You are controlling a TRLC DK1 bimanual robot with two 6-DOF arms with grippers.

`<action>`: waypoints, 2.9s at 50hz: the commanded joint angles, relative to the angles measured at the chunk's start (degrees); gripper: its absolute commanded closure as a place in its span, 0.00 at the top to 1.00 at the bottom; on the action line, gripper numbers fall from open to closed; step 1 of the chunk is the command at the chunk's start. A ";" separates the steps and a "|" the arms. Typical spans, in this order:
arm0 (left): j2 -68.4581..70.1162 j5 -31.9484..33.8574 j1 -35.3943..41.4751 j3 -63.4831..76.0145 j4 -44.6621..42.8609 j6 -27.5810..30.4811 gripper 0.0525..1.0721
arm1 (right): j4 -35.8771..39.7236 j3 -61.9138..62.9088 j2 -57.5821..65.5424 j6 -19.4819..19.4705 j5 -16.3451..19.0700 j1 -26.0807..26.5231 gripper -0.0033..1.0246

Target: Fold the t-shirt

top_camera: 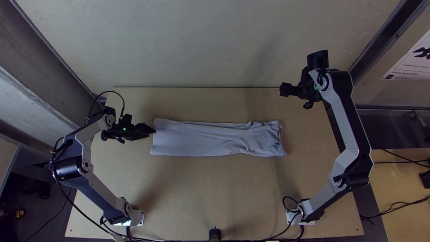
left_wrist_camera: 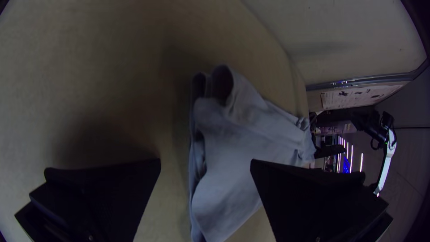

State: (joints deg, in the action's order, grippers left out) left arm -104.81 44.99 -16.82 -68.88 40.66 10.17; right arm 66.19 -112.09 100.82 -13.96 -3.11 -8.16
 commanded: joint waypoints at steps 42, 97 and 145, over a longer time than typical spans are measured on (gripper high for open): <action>-2.76 -14.85 24.38 0.50 -7.09 -15.45 0.03 | 0.16 2.58 -2.38 -2.83 0.30 0.43 0.96; -8.30 -37.08 -13.06 -32.90 22.26 11.71 0.03 | -5.37 6.54 -2.20 -2.66 0.30 4.65 0.96; -3.55 -47.01 24.73 -51.09 47.67 -7.01 0.03 | -6.25 10.14 -4.40 -1.16 0.30 8.78 0.96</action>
State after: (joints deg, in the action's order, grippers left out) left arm -109.58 -2.39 3.97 -119.00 87.09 6.90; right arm 60.49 -103.53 98.21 -15.84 -2.96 -0.23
